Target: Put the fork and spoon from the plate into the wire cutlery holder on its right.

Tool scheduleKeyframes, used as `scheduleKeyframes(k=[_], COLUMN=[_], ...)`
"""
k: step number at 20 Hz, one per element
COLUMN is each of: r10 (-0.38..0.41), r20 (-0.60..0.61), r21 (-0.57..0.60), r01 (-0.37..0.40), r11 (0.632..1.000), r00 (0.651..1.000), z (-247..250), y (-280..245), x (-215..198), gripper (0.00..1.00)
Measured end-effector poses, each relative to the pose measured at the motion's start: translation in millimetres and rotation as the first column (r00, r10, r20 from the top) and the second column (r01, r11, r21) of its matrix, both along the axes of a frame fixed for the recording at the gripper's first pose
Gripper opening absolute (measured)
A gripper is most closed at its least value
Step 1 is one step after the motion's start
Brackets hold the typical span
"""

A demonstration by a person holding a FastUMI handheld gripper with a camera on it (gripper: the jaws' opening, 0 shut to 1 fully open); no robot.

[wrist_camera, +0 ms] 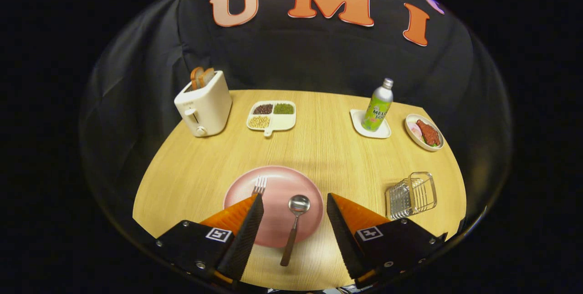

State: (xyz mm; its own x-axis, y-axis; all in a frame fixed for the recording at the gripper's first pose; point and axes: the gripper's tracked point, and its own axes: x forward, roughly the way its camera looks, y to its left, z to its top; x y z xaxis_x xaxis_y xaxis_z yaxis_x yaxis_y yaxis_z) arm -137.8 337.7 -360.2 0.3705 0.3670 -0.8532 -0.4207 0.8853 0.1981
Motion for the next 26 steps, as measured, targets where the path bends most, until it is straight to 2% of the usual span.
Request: scheduleKeyframes(k=[5, 10, 15, 18, 23, 26], r10=[0.071, 0.095, 0.104, 0.133, 0.148, 0.129], r20=[-0.143, -0.189, -0.233, -0.255, -0.272, -0.303], r21=[-0.087, -0.155, -0.195, -0.224, -0.244, -0.198], r01=[-0.084, -0.125, -0.151, -0.192, -0.217, -0.195], r11=[0.993, 0.980, 0.969, 0.955, 0.945, 0.961], r00=[0.987, 0.977, 0.967, 0.958, 0.951, 0.944], z=[-51.5, -84.7, -96.6, -103.2, -112.1, -109.8], y=[2.2, 3.6, 4.2, 1.4, -2.2, -1.0], x=[-31.0, -40.8, -48.4, -54.7, -52.8, -54.0], gripper=[0.63, 0.49, 0.36, 0.35, 0.14, 0.09])
